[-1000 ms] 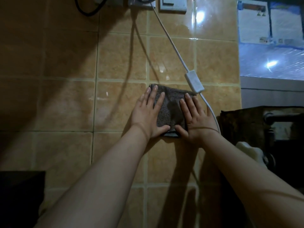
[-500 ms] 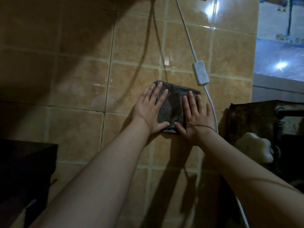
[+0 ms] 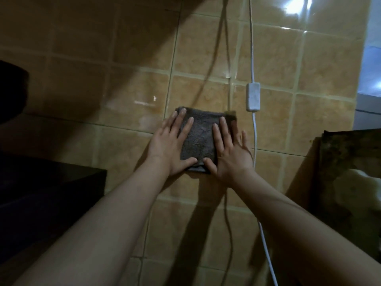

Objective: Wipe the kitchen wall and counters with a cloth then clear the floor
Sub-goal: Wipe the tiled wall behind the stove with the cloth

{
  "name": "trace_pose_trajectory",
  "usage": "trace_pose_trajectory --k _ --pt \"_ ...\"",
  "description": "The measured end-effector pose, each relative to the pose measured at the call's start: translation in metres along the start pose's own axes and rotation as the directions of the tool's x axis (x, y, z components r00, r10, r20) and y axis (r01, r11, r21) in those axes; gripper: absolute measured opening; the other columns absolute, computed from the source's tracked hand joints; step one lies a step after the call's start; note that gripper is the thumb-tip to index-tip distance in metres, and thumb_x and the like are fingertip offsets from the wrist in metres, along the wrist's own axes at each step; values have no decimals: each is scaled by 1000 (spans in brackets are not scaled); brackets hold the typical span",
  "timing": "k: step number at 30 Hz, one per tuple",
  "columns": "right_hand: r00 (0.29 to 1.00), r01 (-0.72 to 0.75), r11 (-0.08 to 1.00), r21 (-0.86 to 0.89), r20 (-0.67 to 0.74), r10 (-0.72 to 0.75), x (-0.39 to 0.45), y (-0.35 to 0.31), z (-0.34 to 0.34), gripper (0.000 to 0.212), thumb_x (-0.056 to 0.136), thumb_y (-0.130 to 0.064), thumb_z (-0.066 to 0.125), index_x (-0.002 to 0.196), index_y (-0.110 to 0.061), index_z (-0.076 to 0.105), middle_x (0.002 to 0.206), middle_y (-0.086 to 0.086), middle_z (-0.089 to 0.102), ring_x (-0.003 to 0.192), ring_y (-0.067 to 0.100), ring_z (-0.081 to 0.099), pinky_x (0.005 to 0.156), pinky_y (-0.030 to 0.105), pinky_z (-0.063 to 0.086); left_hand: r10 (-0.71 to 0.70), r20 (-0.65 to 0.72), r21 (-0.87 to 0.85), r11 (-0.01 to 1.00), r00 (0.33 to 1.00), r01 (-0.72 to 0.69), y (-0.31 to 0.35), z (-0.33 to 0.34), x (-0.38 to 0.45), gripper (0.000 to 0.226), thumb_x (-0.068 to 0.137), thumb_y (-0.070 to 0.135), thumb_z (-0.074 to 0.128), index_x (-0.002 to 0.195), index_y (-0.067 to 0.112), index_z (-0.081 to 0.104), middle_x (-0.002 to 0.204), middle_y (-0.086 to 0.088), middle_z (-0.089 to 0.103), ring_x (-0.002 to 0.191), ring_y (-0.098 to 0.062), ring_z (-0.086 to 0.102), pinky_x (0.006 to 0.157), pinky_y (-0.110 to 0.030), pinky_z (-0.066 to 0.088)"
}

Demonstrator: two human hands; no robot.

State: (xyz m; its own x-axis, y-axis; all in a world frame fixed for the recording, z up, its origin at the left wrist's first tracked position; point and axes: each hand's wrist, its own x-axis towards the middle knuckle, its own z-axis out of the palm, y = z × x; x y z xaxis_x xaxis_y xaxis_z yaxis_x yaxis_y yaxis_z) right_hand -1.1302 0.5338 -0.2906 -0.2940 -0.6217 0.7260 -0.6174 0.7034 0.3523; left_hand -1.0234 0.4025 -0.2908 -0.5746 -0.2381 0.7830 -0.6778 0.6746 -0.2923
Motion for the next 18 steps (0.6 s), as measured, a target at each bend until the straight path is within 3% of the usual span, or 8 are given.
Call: trace_pose_trajectory --k 7,18 --pt "997 78 997 -6 -18 -78 8 -57 0 90 90 -64 24 142 -15 -30 145 3 -40 143 30 -23 114 53 -8 -68 59 0 998 996 68 -45 24 -32 101 82 75 24 130 12 -39 136 -11 -45 141 -27 -26 116 -37 -8" --pt "988 153 988 -25 -18 -153 6 -92 8 88 90 -65 21 137 -14 -35 138 6 -44 141 30 -26 112 56 -9 -154 126 -27 987 980 159 -65 46 -61 102 82 76 23 130 12 -40 136 -12 -46 141 -28 -27 116 -38 -9"
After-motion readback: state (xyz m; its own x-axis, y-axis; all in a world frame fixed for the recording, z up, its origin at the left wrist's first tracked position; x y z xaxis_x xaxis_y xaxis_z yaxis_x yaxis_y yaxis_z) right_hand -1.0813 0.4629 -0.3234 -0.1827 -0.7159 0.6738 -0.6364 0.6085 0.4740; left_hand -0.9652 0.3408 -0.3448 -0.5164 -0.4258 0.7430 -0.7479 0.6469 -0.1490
